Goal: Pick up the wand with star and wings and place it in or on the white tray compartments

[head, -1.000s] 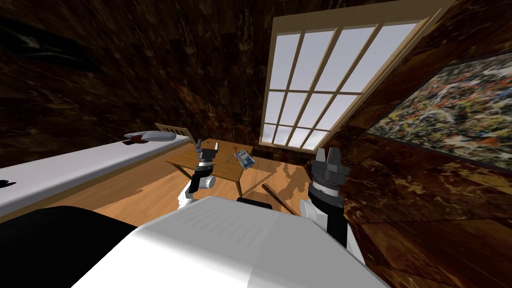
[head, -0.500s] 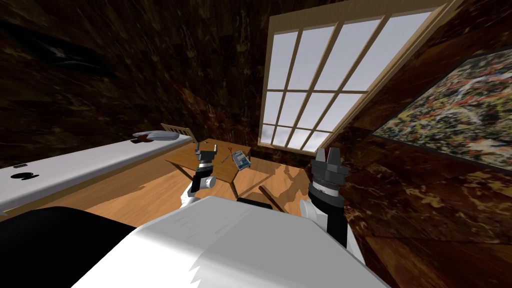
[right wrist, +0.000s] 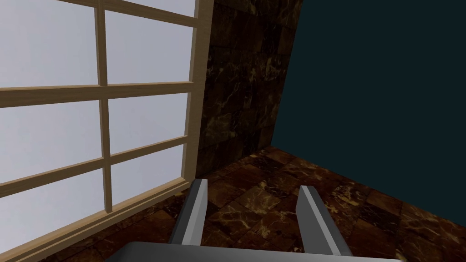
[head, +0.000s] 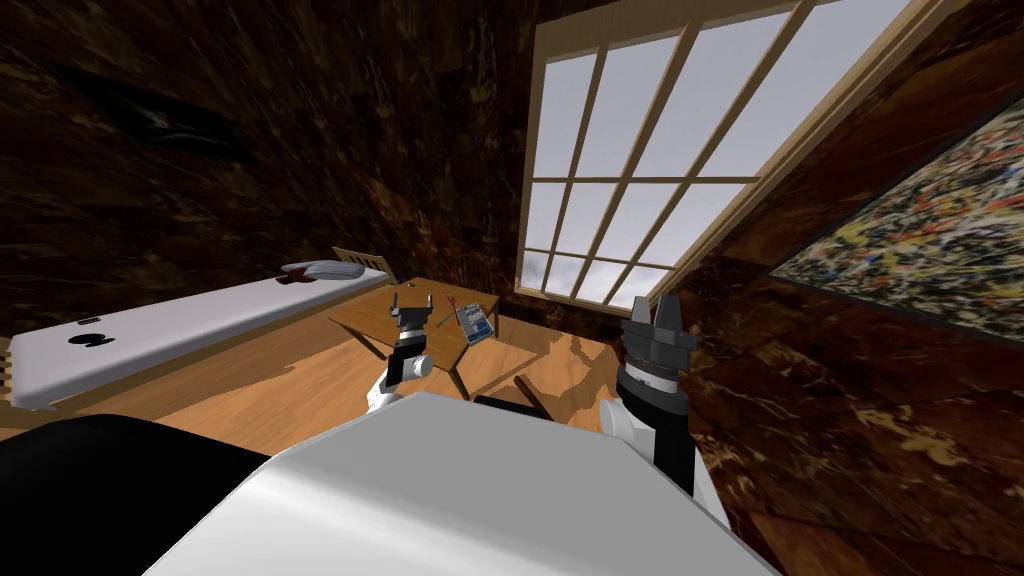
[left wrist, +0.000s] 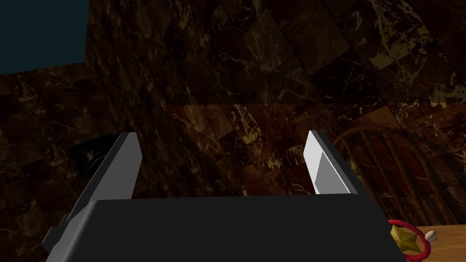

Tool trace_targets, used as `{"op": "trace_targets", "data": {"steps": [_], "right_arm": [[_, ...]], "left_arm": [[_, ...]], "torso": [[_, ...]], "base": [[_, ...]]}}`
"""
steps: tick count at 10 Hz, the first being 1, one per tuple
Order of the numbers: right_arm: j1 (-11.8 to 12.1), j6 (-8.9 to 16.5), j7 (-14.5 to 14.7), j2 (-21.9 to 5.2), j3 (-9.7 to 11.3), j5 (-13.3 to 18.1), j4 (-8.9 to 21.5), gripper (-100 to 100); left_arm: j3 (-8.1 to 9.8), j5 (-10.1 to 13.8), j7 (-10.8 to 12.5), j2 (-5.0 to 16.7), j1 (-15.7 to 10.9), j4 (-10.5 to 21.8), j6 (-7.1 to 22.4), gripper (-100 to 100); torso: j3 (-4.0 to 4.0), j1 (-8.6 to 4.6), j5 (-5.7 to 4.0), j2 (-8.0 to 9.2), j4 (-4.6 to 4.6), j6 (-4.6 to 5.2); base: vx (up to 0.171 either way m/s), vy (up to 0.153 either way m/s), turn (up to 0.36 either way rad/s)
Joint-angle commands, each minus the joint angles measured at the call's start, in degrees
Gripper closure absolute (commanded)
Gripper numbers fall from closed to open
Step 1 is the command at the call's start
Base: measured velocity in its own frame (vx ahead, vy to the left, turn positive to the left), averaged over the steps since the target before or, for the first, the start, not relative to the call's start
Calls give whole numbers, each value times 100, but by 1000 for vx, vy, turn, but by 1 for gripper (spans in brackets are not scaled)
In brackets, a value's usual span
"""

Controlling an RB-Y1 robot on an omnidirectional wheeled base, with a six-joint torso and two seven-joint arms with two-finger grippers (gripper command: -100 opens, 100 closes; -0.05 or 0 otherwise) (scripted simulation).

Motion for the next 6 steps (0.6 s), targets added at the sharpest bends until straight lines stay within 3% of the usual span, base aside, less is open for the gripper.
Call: {"op": "trace_targets", "data": {"steps": [1,2,3,6], "right_arm": [[0,0,0,0,0,0,0,0],[0,0,0,0,0,0,0,0],[0,0,0,0,0,0,0,0],[0,0,0,0,0,0,0,0]], "left_arm": [[4,76,98,-6,-53,215,-37,-100],[2,232,284,-19,-116,407,-126,-100],[2,232,284,-19,-116,519,-126,-100],[-22,543,638,-50,-230,1078,-298,-100]], "torso": [[0,0,0,0,0,0],[1,4,0,2,0,1],[-4,-4,-1,-7,-1,0],[-8,6,0,-12,-3,1]], "base": [[93,-86,63],[127,-110,98],[118,-97,52],[138,-89,87]]}}
